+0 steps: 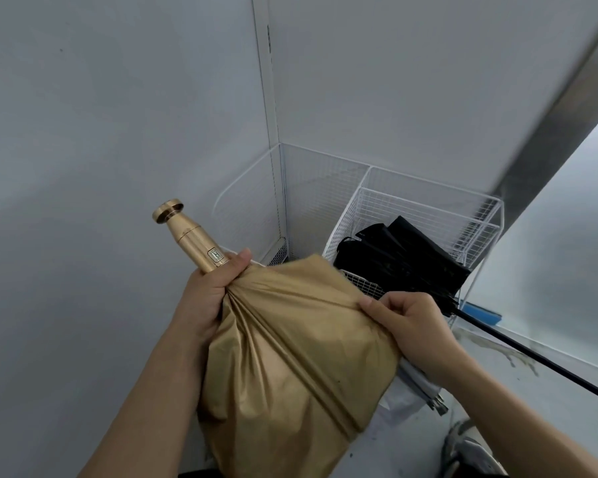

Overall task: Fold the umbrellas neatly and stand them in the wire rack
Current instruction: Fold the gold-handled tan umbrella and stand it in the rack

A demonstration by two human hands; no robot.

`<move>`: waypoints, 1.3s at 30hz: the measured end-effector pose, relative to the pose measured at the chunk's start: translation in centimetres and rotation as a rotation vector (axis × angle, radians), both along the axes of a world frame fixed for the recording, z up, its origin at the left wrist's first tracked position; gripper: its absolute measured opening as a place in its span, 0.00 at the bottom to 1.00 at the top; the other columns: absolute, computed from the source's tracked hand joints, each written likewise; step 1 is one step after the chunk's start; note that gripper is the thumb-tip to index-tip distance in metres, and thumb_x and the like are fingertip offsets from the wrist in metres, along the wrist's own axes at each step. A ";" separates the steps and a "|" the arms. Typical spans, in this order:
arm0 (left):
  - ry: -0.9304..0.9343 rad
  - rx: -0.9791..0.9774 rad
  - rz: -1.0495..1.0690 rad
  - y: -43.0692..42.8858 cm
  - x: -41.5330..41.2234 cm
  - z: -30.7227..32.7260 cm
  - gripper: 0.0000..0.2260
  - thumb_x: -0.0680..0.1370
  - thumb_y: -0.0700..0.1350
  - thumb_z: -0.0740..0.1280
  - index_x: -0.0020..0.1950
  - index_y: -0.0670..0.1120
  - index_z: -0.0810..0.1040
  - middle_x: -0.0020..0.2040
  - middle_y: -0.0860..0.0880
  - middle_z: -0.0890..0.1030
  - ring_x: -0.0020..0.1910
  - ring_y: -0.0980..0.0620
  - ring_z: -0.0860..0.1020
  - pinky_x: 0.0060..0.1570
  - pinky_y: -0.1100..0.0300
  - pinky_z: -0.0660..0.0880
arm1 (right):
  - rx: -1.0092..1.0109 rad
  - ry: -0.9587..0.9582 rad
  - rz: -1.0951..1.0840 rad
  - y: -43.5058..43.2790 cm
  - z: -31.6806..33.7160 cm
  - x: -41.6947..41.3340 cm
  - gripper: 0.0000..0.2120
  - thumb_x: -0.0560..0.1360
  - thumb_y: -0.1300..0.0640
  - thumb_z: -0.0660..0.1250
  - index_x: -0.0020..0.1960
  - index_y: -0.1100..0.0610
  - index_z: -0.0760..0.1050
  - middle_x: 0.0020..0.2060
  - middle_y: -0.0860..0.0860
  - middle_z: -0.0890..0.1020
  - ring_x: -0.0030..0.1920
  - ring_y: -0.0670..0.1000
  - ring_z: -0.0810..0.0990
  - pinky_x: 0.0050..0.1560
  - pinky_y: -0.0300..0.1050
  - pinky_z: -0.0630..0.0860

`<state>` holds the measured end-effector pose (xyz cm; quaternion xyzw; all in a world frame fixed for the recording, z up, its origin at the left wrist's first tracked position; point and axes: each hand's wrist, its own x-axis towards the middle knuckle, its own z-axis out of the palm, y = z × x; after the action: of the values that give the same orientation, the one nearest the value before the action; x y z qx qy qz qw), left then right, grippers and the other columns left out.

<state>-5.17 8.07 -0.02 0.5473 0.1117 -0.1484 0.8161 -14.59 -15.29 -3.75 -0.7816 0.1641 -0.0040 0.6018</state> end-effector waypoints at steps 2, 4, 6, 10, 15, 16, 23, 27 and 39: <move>0.030 0.005 -0.024 -0.2 -0.2 0.0 0.13 0.76 0.42 0.69 0.31 0.46 0.76 0.29 0.50 0.78 0.28 0.54 0.78 0.32 0.63 0.77 | -0.057 -0.023 -0.077 -0.2 -0.3 0.2 0.23 0.67 0.41 0.73 0.34 0.63 0.79 0.24 0.53 0.74 0.27 0.49 0.68 0.28 0.42 0.66; 0.068 0.036 0.000 -0.5 -0.3 -0.1 0.12 0.76 0.42 0.71 0.33 0.45 0.76 0.30 0.49 0.79 0.28 0.54 0.78 0.31 0.63 0.76 | -0.248 -0.030 -0.125 -0.2 -0.9 0.2 0.15 0.69 0.42 0.75 0.36 0.53 0.80 0.26 0.46 0.78 0.28 0.46 0.73 0.32 0.45 0.72; 0.120 0.099 0.074 -0.7 -0.3 -0.5 0.07 0.74 0.42 0.74 0.40 0.42 0.79 0.36 0.46 0.80 0.31 0.51 0.79 0.31 0.62 0.77 | -0.456 -0.045 -0.132 0.3 -1.1 -0.1 0.08 0.71 0.42 0.74 0.44 0.45 0.79 0.37 0.40 0.82 0.39 0.42 0.79 0.43 0.46 0.78; 0.266 0.124 0.330 -0.4 0.3 -1.6 0.18 0.71 0.39 0.76 0.57 0.35 0.78 0.49 0.38 0.83 0.38 0.46 0.81 0.36 0.56 0.79 | -0.411 -0.218 -0.009 1.8 -1.4 -1.0 0.15 0.72 0.37 0.70 0.56 0.40 0.77 0.50 0.36 0.81 0.52 0.39 0.79 0.53 0.48 0.78; 0.308 0.114 0.529 -0.1 0.7 -1.8 0.15 0.72 0.38 0.76 0.55 0.38 0.76 0.43 0.44 0.80 0.35 0.50 0.79 0.29 0.60 0.76 | -0.514 -0.290 0.484 4.0 -1.2 -2.4 0.39 0.64 0.25 0.67 0.70 0.40 0.67 0.65 0.34 0.71 0.65 0.37 0.71 0.64 0.40 0.70; 0.313 0.106 0.558 0.0 0.8 -2.0 0.15 0.72 0.38 0.76 0.54 0.39 0.76 0.42 0.44 0.79 0.35 0.51 0.79 0.27 0.61 0.75 | -0.574 -0.313 0.538 4.2 -1.3 -2.6 0.43 0.63 0.25 0.68 0.72 0.40 0.63 0.67 0.34 0.68 0.68 0.37 0.67 0.65 0.36 0.66; 0.257 0.133 0.525 -0.3 0.9 -2.5 0.12 0.72 0.38 0.76 0.50 0.39 0.75 0.43 0.43 0.78 0.39 0.47 0.80 0.40 0.55 0.79 | -0.409 -0.376 0.121 4.3 -2.2 -1.8 0.08 0.74 0.51 0.69 0.38 0.53 0.76 0.32 0.44 0.77 0.34 0.41 0.75 0.36 0.44 0.73; 0.172 0.204 0.456 -0.9 0.6 -2.6 0.13 0.73 0.37 0.76 0.52 0.39 0.75 0.41 0.44 0.78 0.39 0.46 0.80 0.46 0.51 0.81 | -0.156 -0.162 -0.025 2.4 -1.2 -0.6 0.10 0.76 0.53 0.71 0.39 0.57 0.79 0.29 0.51 0.78 0.32 0.45 0.75 0.36 0.52 0.74; -0.024 0.426 0.276 -2.5 -0.5 -2.7 0.10 0.72 0.39 0.77 0.48 0.43 0.77 0.46 0.42 0.82 0.48 0.41 0.82 0.54 0.41 0.79 | -0.692 -0.264 0.497 3.0 -1.0 -1.8 0.17 0.71 0.45 0.64 0.60 0.38 0.75 0.64 0.35 0.70 0.54 0.41 0.78 0.48 0.44 0.78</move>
<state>-5.62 5.55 -2.72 0.6883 0.2044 -0.0024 0.6961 -16.35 -12.33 -4.76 -0.9454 -0.1179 -0.0134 0.3035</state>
